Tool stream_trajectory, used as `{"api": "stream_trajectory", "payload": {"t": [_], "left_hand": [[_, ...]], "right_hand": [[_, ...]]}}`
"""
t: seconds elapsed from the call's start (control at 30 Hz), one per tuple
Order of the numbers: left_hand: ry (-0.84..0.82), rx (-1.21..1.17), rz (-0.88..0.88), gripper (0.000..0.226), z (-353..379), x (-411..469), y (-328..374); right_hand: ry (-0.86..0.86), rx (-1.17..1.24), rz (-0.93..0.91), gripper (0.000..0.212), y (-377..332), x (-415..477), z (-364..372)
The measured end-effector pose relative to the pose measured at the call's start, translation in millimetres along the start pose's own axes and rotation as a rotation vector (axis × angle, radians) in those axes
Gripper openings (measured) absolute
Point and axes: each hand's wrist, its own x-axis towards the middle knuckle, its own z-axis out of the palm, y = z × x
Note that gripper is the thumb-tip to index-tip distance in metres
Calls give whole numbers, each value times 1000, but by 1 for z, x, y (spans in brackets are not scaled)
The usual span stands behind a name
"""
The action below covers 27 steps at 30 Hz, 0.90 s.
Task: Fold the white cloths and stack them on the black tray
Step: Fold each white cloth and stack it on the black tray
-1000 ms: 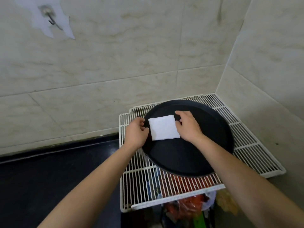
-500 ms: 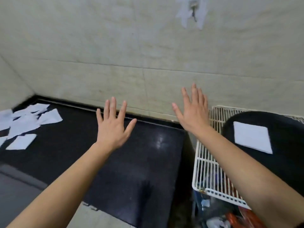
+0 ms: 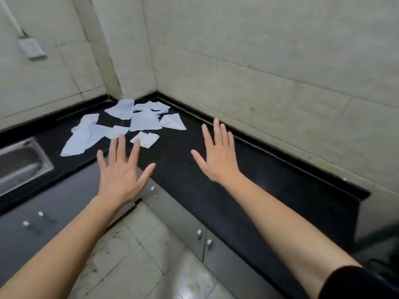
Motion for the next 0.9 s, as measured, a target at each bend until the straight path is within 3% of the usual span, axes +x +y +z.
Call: {"api": "stream_trajectory", "payload": {"t": [0.17, 0.3, 0.57, 0.9], "left_hand": [[-29, -4, -68, 85, 12, 4, -94], [-56, -28, -88, 81, 28, 14, -133], [-257, -50, -85, 81, 80, 71, -173], [-411, -1, -12, 81, 139, 238, -235]], "right_hand": [[-73, -45, -134, 79, -89, 29, 31], [-105, -65, -150, 78, -121, 51, 57], [-203, -25, -102, 79, -136, 103, 128], [-290, 87, -9, 79, -152, 270, 227]]}}
